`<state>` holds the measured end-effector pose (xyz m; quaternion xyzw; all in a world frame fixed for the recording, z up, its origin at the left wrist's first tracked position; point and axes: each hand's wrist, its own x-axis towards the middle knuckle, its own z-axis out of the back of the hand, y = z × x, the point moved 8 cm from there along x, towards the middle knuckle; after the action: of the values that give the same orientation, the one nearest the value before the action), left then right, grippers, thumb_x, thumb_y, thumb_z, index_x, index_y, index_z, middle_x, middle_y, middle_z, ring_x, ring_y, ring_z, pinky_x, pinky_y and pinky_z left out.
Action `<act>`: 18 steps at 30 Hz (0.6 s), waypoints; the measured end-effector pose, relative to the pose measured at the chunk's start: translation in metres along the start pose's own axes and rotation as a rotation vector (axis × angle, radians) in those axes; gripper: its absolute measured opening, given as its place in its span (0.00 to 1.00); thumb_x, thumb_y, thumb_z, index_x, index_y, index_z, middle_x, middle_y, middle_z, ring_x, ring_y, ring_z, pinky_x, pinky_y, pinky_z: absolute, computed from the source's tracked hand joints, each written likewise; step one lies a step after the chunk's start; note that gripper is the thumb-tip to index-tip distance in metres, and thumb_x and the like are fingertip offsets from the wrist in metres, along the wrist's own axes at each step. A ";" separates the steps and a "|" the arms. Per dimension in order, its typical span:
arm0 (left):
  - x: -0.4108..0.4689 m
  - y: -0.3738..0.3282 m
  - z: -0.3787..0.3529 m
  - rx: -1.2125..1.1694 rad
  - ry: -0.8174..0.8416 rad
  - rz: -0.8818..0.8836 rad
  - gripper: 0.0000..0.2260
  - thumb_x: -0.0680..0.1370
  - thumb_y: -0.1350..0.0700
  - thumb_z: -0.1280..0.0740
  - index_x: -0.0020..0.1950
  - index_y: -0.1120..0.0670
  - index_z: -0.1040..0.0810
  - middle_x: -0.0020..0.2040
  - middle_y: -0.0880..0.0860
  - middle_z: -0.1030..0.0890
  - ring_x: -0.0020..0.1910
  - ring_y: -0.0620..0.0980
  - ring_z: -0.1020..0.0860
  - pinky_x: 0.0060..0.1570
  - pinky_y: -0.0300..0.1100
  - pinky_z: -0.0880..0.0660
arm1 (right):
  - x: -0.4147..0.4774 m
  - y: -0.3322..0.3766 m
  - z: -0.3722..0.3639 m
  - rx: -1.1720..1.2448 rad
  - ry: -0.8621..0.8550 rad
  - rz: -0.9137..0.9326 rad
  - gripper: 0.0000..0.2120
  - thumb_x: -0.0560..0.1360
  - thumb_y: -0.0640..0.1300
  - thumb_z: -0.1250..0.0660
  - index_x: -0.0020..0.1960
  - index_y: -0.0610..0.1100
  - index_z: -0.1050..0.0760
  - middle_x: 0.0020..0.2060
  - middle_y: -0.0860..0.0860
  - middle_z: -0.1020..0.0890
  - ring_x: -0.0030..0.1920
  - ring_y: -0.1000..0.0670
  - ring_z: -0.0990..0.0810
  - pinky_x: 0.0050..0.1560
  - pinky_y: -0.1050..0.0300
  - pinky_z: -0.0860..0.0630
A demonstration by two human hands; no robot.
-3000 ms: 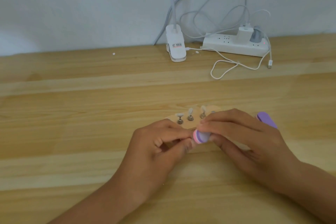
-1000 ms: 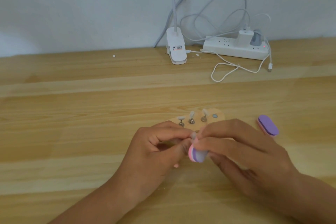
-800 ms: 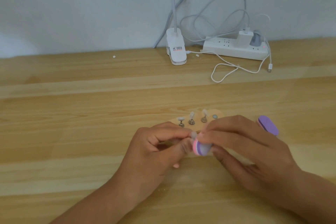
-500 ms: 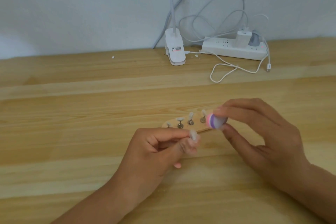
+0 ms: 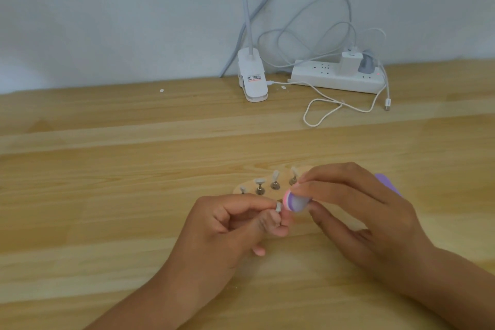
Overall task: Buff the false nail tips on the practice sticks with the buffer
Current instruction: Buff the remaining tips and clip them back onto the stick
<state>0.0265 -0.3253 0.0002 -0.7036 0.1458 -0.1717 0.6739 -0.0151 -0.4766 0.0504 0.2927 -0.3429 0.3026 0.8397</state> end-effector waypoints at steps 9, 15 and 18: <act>-0.003 -0.009 0.011 0.060 -0.116 -0.121 0.07 0.75 0.57 0.34 0.45 0.53 0.16 0.42 0.54 0.15 0.43 0.52 0.16 0.32 0.39 0.22 | -0.003 -0.081 0.056 0.406 -0.380 -0.579 0.16 0.72 0.34 0.44 0.45 0.57 0.29 0.33 0.57 0.22 0.38 0.52 0.26 0.42 0.64 0.29; -0.005 -0.010 0.019 0.093 -0.207 -0.146 0.06 0.74 0.57 0.33 0.44 0.54 0.16 0.41 0.54 0.15 0.42 0.52 0.16 0.31 0.40 0.22 | 0.000 -0.054 0.011 0.058 0.257 -0.482 0.05 0.69 0.51 0.37 0.42 0.54 0.24 0.30 0.57 0.25 0.30 0.58 0.30 0.34 0.67 0.33; -0.004 -0.006 0.014 0.136 -0.170 -0.116 0.05 0.72 0.57 0.31 0.43 0.51 0.15 0.40 0.54 0.15 0.41 0.52 0.16 0.31 0.38 0.23 | 0.000 -0.028 -0.009 -0.296 0.343 -0.291 0.08 0.67 0.48 0.21 0.40 0.49 0.19 0.32 0.57 0.20 0.34 0.52 0.20 0.34 0.57 0.22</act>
<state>0.0287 -0.3107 0.0060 -0.6755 0.0351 -0.1598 0.7189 0.0084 -0.4883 0.0368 0.1573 -0.1903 0.1702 0.9540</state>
